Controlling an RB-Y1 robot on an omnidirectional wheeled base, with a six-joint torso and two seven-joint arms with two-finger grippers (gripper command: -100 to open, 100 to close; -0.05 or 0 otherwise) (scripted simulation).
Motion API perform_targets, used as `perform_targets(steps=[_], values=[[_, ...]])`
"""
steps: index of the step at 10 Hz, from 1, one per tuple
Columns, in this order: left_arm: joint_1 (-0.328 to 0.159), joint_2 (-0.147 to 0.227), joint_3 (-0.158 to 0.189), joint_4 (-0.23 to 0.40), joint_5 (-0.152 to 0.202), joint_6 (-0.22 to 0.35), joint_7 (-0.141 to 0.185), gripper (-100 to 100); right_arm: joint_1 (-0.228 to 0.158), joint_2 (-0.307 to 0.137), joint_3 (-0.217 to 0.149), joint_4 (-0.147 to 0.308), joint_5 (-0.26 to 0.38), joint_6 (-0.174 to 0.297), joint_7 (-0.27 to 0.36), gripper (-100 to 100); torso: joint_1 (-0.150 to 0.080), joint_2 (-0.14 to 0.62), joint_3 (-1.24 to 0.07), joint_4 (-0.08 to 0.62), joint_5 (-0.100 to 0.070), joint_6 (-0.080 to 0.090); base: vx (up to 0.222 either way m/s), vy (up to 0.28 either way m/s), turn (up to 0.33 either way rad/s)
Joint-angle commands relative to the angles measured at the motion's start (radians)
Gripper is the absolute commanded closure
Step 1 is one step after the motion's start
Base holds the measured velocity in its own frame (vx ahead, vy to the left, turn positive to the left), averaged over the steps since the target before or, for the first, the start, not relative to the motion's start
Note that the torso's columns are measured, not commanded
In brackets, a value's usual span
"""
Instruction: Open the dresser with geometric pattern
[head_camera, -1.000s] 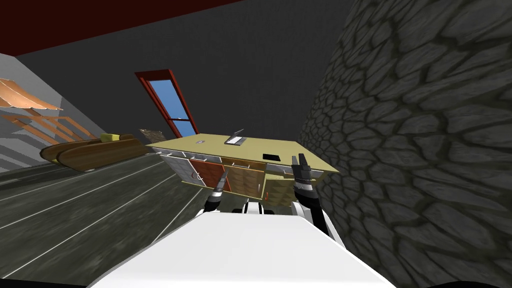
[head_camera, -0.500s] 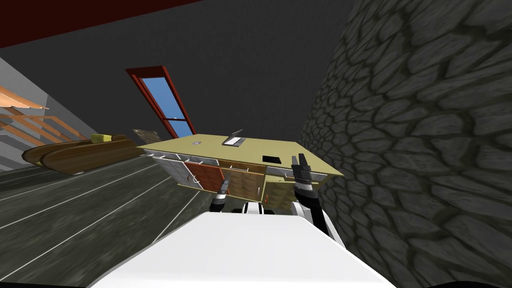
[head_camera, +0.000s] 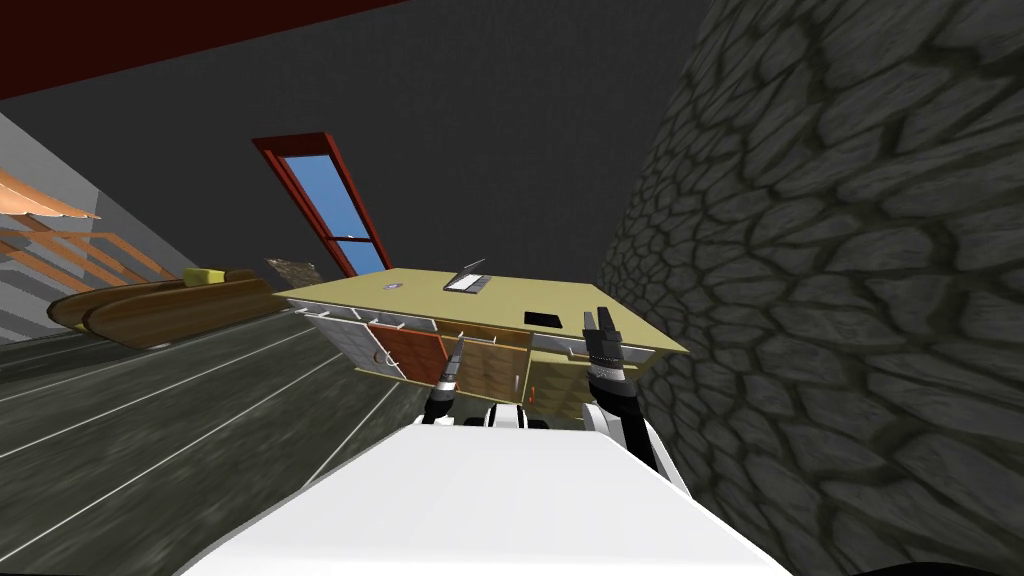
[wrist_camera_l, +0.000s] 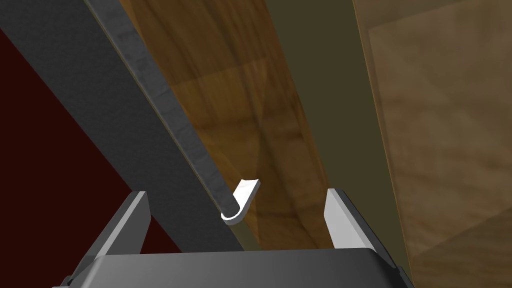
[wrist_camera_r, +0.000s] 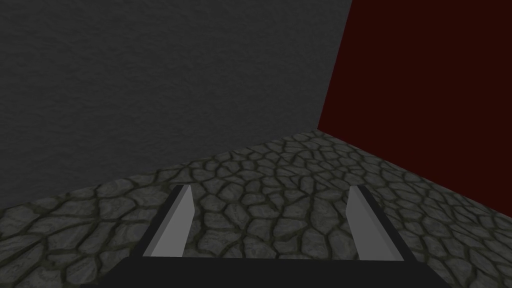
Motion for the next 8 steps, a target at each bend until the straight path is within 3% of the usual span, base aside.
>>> perform_targets(steps=[1, 2, 3, 6, 7, 8], values=[[-0.034, 0.004, 0.005, -0.017, 0.002, 0.052, 0.005, -100, 0.000, 0.000, 0.000, 0.000, 0.000, 0.000, 0.000, 0, 0.000, 0.000, 0.000, 0.000, 0.000, 0.000, -0.015, -0.010, 0.010], [-0.022, 0.000, 0.002, -0.023, 0.000, 0.044, 0.003, -100, 0.000, 0.000, 0.000, 0.000, 0.000, 0.000, 0.000, 0, 0.000, -0.001, 0.000, 0.000, 0.000, 0.000, -0.006, -0.004, 0.001], [-0.008, 0.000, 0.001, -0.001, 0.000, 0.012, 0.001, 100, 0.000, 0.000, 0.000, 0.000, 0.000, 0.000, 0.000, 0, 0.000, -0.001, -0.001, 0.000, 0.000, 0.000, 0.006, 0.005, -0.018], [0.031, -0.005, -0.005, 0.023, -0.002, -0.048, -0.006, 100, 0.000, 0.000, 0.000, 0.000, 0.000, 0.000, 0.000, 0, 0.001, -0.001, -0.001, 0.000, 0.000, 0.000, 0.015, 0.014, -0.012], [0.023, -0.003, -0.003, 0.014, -0.001, -0.031, -0.003, 100, 0.000, 0.000, 0.000, 0.000, 0.000, 0.000, 0.000, 0, 0.000, -0.001, 0.000, 0.000, 0.000, 0.000, 0.005, 0.006, -0.001], [0.014, 0.039, -0.003, 0.011, -0.002, -0.016, 0.000, -100, 0.000, 0.000, 0.000, 0.000, 0.000, 0.000, 0.000, 0, 0.000, 0.000, 0.000, 0.000, 0.000, 0.000, -0.018, 0.005, -0.007]])
